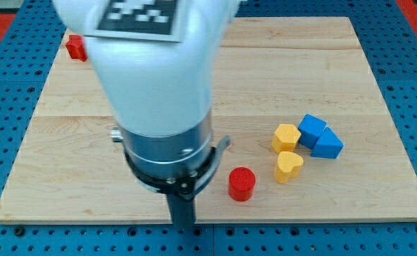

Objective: Place the blue cube at the center of the board

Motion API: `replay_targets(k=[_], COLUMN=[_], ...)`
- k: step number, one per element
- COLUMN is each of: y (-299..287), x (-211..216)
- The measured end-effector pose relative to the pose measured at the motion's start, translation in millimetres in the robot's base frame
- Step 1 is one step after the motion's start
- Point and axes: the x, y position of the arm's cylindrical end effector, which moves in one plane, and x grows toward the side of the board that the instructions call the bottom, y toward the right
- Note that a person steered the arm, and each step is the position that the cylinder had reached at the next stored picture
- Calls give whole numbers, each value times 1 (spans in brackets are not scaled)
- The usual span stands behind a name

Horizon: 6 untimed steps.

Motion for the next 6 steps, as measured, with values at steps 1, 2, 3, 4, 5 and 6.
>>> replay_targets(k=[1,2,3,4,5,6], y=[101,233,267,269,188,112], x=[0,-1,-39,-92,-140,-179])
